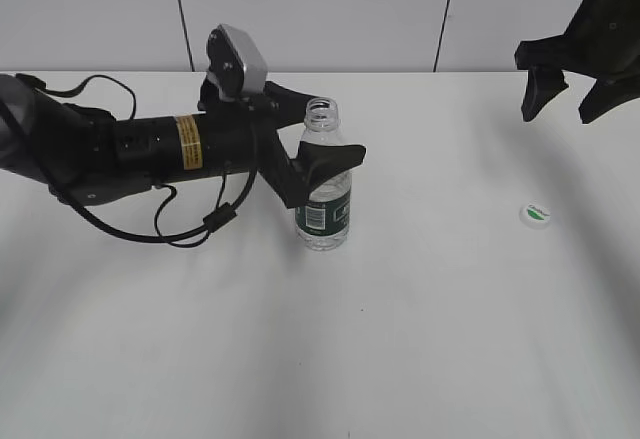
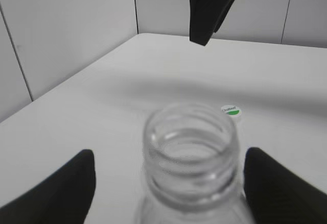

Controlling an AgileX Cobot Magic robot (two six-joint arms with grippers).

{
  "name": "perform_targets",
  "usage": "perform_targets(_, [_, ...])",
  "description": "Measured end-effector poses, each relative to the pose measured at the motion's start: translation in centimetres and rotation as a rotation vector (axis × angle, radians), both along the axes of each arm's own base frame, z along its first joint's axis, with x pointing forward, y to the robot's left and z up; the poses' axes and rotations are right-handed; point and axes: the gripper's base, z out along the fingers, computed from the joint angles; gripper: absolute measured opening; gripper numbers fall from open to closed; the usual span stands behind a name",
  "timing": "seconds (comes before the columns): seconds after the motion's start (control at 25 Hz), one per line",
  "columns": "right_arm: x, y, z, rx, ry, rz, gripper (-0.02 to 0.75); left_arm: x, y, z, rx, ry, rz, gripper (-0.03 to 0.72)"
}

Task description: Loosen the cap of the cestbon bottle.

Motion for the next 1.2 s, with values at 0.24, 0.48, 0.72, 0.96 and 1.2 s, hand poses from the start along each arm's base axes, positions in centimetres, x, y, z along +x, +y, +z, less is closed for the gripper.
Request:
perform_targets(0.24, [-0.2,0.0,0.6,-0.003,0.020,0.009,0.552,-0.4,0.1,3.3,-0.027,-0.051,-0.009,0.528])
perform_targets(0.48, [0.2,0.1,2.1,0.015,0.005,0.009,0.552,-0.5,0.7,6.9,-0.020,-0.066,0.064,0.529])
perform_targets(0.72, [0.0,0.5,3.6,0.047,0.034,0.018,0.552,-1.1,2.4,12.3,0.000,-0.060,0.250,0.531])
perform_targets(0.96, [0.0,0.5,5.7,0.052,-0.022,0.021,0.552,-1.7,6.1,16.0,0.181,-0.045,0.592,0.531])
perform_targets(1.2, [-0.7,0.4,7.5,0.057,-0.063,0.023,0.552,-2.7,11.9,14.1,0.550,0.265,1.093,0.531])
